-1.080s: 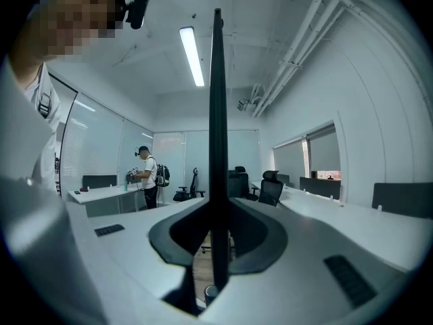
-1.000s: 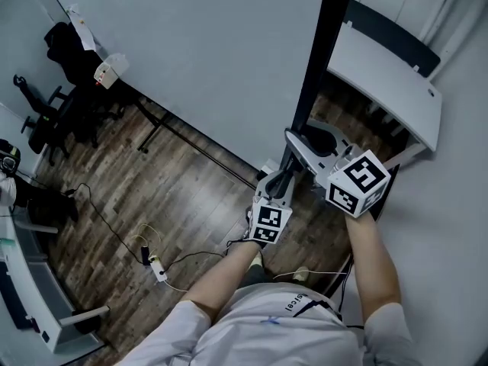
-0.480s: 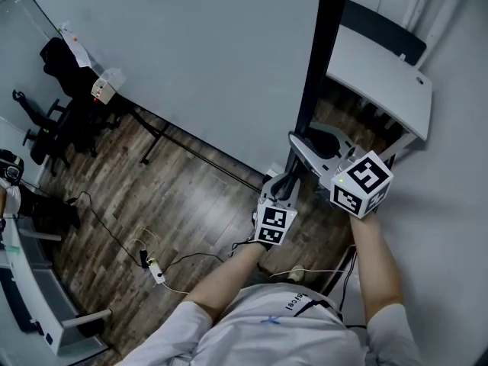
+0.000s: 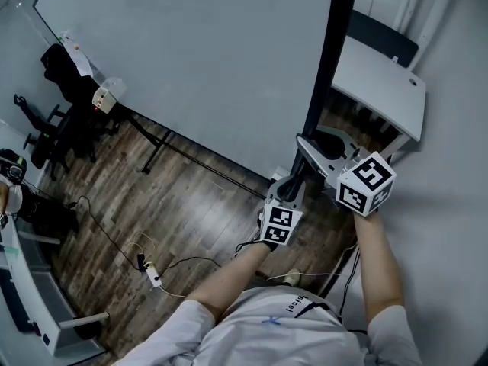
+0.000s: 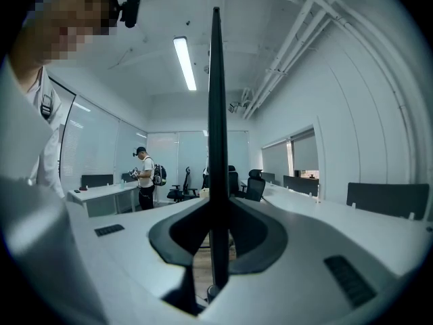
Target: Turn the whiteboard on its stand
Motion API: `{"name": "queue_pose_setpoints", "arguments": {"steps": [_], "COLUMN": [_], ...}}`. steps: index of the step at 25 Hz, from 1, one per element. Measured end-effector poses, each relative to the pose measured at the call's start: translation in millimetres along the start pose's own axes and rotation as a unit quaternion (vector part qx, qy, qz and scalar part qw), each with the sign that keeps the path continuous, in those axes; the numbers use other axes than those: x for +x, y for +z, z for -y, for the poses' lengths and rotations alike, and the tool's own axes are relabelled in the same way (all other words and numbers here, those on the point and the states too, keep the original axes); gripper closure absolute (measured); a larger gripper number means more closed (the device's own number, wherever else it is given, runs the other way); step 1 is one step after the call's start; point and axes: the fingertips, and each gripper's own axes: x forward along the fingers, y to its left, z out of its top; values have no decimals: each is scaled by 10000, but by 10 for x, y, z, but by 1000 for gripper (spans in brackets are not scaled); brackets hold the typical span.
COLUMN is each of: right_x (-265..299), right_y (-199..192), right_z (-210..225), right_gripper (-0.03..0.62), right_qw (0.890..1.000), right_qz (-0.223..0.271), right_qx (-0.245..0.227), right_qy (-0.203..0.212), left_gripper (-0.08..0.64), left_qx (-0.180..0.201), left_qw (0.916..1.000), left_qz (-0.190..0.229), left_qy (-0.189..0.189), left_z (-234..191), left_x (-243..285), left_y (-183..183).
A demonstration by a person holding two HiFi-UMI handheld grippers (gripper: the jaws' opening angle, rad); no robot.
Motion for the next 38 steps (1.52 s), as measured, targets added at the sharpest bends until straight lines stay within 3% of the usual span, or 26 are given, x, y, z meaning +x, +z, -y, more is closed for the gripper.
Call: {"name": "queue_pose_setpoints", "arguments": {"steps": [16,25,38], "right_x": [-569,-588,-906], "right_y": [30,15,-135], "right_z": [253,298,327], "right_gripper": [511,511,511], "right_qw": [10000,9998,9977], "right_qz": [-10,126,161], "right_qx": [-25,148,352], "right_qy": [-41,-54,-560], "left_gripper": [472,472,482], "left_qx": [115,90,164], "left_qw": [9992,9994,9988], "left_qz": [-62,-109,192], "left_qy": [-373,-327,-412], "left_z": [582,593,783], "left_x": [263,285,-115], "left_y": [18,18,351]}}
